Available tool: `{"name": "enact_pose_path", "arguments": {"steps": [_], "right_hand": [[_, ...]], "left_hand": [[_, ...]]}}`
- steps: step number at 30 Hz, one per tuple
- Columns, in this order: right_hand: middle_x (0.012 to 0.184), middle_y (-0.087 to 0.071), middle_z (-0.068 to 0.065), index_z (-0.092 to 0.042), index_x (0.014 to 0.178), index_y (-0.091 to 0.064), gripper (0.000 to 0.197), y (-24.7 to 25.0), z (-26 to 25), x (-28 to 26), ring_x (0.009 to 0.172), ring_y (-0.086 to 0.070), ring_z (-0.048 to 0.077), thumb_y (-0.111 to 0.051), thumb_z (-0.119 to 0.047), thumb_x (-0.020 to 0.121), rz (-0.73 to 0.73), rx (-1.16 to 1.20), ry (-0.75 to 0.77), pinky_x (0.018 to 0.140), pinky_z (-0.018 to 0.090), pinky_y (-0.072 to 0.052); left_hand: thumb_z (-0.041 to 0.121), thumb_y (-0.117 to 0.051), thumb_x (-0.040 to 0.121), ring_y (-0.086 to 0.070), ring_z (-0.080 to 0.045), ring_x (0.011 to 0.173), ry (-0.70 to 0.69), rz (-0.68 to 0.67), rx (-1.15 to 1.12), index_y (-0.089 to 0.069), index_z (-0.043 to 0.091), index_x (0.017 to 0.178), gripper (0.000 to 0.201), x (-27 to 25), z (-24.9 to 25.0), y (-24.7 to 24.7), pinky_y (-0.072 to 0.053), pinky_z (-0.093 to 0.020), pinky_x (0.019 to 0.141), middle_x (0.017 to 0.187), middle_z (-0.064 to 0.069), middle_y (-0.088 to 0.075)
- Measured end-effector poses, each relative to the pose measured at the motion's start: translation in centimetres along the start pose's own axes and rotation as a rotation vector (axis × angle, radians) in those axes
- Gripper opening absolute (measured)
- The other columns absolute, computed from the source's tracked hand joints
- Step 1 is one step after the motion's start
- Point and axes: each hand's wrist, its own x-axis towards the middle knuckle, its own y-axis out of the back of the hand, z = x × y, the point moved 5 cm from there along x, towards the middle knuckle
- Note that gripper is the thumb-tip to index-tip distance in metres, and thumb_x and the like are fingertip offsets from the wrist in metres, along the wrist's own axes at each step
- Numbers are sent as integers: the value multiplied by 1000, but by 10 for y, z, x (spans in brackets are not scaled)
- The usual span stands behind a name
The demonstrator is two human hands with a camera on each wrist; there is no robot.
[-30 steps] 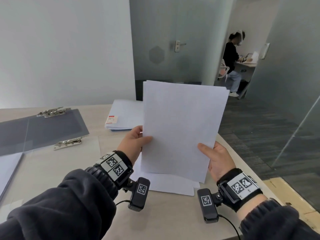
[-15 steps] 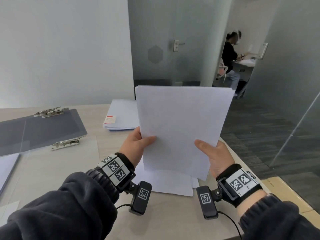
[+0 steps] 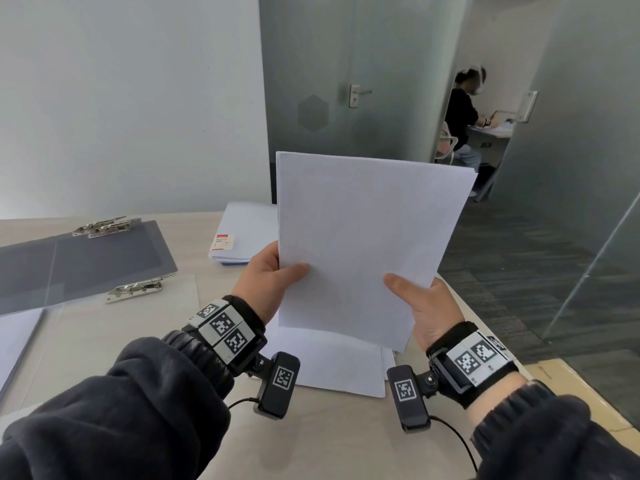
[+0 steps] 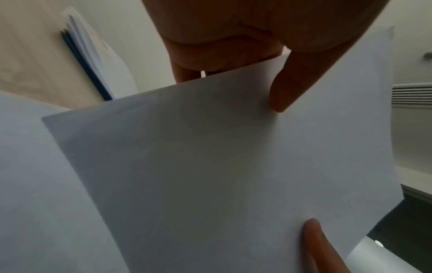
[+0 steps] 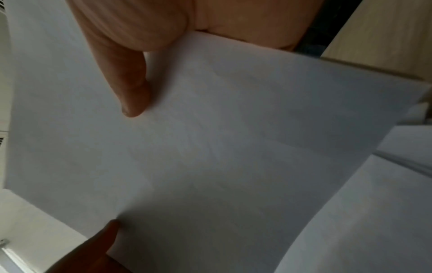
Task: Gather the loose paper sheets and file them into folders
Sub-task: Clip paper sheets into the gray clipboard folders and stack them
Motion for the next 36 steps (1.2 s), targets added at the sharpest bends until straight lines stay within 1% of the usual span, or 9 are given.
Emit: {"name": "enact_pose_path", "arguments": {"steps": [4, 10, 16, 19, 21, 23, 27, 30, 36], "right_hand": [[104, -77, 13, -10, 100, -76, 15, 3, 20, -9, 98, -73, 32, -72, -6, 86, -10, -48, -80, 80, 39, -57], [97, -78, 9, -11, 97, -76, 10, 13, 21, -18, 88, -75, 24, -72, -7, 89, 50, -104, -111, 73, 34, -57], [100, -78, 11, -12, 96, -78, 9, 1, 16, -10, 97, -74, 32, -74, -17, 90, 37, -194, -99, 95, 52, -54], [105, -77, 6, -14, 105, -76, 18, -29, 24, -6, 101, -73, 28, -71, -25, 92, -44, -283, -97, 100, 53, -52], [108, -77, 0, -20, 111, -72, 24, -57, 31, -5, 103, -72, 23, -65, -30, 90, -124, -333, -100, 101, 49, -52], [104, -76, 1, -25, 109, -70, 21, -86, 41, -4, 96, -72, 20, -58, -24, 92, -203, -374, -126, 90, 43, -55], [82, -63, 8, -7, 104, -62, 16, -138, 68, -5, 68, -58, 22, -51, -9, 93, -311, -532, -256, 56, 30, -48], [80, -59, 9, -5, 103, -65, 16, -179, 89, -7, 68, -49, 24, -52, -3, 92, -403, -601, -323, 51, 27, -38], [82, -69, 9, -10, 98, -66, 16, -252, 133, -22, 57, -62, 20, -55, 1, 92, -568, -707, -405, 39, 22, -43]], "left_hand": [[5, -68, 73, -71, -22, 101, 62, 19, -13, -61, 7, 122, 49, -13, -24, 7, -58, -32, 83, 112, -8, -74], [-1, -60, 93, -73, -10, 82, 168, 33, 73, -69, 10, 109, 21, -20, -45, -3, -55, -19, 69, 92, 4, -78], [-1, -63, 90, -72, -22, 87, 201, 36, 50, -68, 6, 111, 22, -22, -30, 13, -59, -31, 77, 102, -9, -76], [10, -70, 77, -72, -27, 85, 235, 110, 56, -68, 6, 108, 31, -28, -21, 45, -58, -39, 81, 100, -12, -76], [2, -68, 85, -72, -27, 80, 267, 169, 72, -68, 7, 105, 21, -37, -17, 75, -58, -37, 77, 97, -12, -76], [-5, -60, 91, -72, -25, 74, 316, 228, 95, -66, 7, 105, 19, -51, -17, 109, -60, -35, 68, 91, -10, -76], [-9, -57, 91, -72, -31, 77, 433, 325, 148, -64, 3, 111, 24, -89, -23, 176, -60, -39, 70, 93, -13, -76], [-3, -56, 92, -71, -32, 82, 550, 378, 189, -64, 11, 112, 25, -118, -22, 217, -58, -40, 69, 99, -12, -74], [3, -50, 87, -64, -26, 70, 737, 452, 393, -66, 15, 104, 28, -162, -6, 288, -55, -36, 67, 92, -12, -70]]}}
